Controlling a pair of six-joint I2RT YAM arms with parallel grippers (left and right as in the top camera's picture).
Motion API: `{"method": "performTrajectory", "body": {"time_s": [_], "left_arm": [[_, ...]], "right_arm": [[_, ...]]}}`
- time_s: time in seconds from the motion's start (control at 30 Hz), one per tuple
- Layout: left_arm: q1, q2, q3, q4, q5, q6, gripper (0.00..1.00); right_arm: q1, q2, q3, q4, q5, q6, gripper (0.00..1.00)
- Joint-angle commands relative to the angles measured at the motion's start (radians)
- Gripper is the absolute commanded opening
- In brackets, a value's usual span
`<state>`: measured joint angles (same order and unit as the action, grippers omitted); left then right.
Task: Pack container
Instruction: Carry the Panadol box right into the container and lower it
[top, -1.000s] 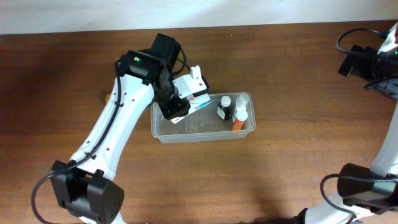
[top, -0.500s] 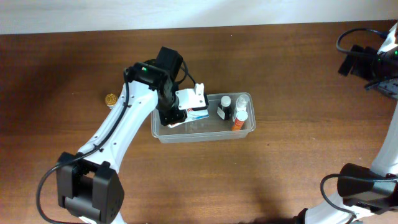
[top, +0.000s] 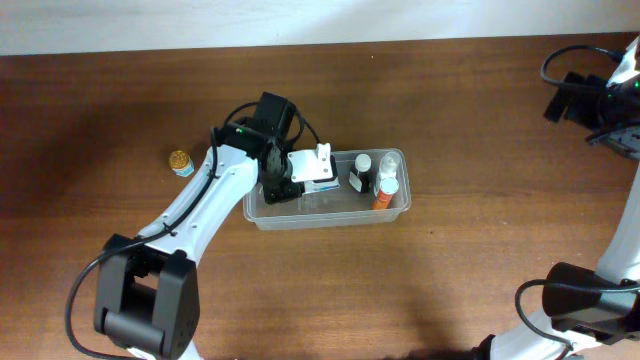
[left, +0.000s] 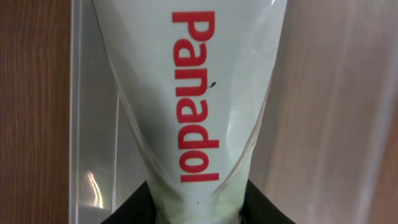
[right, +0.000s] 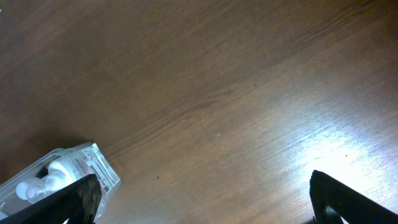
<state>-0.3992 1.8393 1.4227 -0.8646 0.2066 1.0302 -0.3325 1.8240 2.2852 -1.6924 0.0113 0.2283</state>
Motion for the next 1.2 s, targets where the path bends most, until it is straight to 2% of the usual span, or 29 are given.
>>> {"method": "performTrajectory", "body": {"time_s": [0.0,0.37,0.67,1.17], "left_arm": [[0.0,-0.001,-0.035,0.041,0.026,0.02,0.36],[-0.013,-0.001,-0.108,0.211,0.138,0.023,0.36],[-0.031,0.001,-0.119,0.211,0.138,0.124,0.36],[-0.031,0.083,-0.119,0.211,0.138,0.127,0.37]], "right_arm": [[-0.002,-0.028,0.015,-0.006,0.008,-0.008,0.98],[-0.002,-0.028,0.015,-0.006,0.008,-0.008,0.98],[-0.002,-0.028,0.015,-0.006,0.008,-0.008,0.98],[-0.002,-0.028,0.015,-0.006,0.008,-0.008,0.98]]}}
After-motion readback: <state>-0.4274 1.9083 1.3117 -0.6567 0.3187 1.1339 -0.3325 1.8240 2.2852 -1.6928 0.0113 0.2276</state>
